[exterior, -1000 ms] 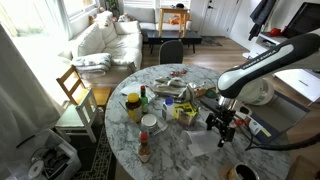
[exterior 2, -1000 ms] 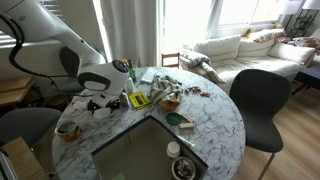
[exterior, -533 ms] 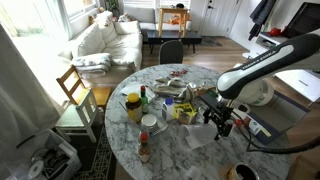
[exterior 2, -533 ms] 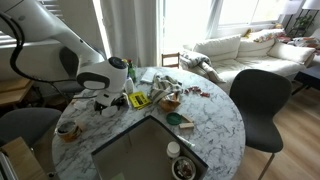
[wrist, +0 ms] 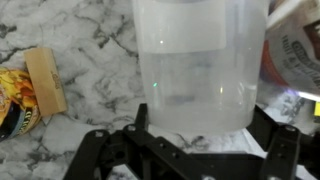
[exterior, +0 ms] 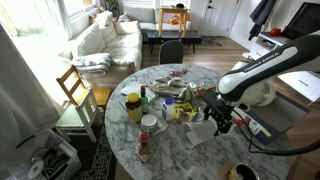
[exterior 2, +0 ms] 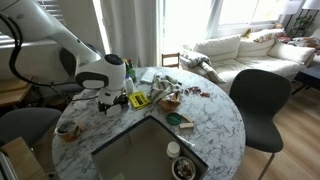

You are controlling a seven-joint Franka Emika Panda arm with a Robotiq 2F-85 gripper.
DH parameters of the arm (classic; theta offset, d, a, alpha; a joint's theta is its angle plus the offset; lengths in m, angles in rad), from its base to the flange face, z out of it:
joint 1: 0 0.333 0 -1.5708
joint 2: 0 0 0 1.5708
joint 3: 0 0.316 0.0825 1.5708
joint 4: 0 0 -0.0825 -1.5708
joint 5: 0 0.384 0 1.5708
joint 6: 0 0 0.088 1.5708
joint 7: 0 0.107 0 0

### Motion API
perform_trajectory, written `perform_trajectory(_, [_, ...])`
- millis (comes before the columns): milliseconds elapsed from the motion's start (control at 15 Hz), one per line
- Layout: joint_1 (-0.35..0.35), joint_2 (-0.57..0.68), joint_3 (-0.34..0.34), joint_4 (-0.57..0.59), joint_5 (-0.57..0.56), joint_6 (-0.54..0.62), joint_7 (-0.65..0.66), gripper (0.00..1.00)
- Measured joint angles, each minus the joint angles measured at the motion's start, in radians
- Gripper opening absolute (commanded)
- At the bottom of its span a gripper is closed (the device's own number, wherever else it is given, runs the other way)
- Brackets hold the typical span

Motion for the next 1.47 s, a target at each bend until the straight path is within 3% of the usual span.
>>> perform_trajectory(200, [0.009, -0.029, -0.027, -0.02, -0.122, 0.002, 0.069, 0.7])
perform_trajectory(400, [0.031, -0.087, -0.07, -0.044, -0.332, -0.017, 0.219, 0.7])
perform_trajectory(667, [0.062, -0.188, -0.099, -0.038, -0.657, -0.166, 0.472, 0.7])
perform_trajectory(867, [0.067, -0.242, -0.063, 0.0, -0.829, -0.333, 0.607, 0.7])
perform_trajectory(1133, [0.075, -0.249, 0.011, 0.074, -0.972, -0.524, 0.717, 0.7])
perform_trajectory(1467, [0.088, -0.181, 0.055, 0.127, -1.1, -0.586, 0.804, 0.7])
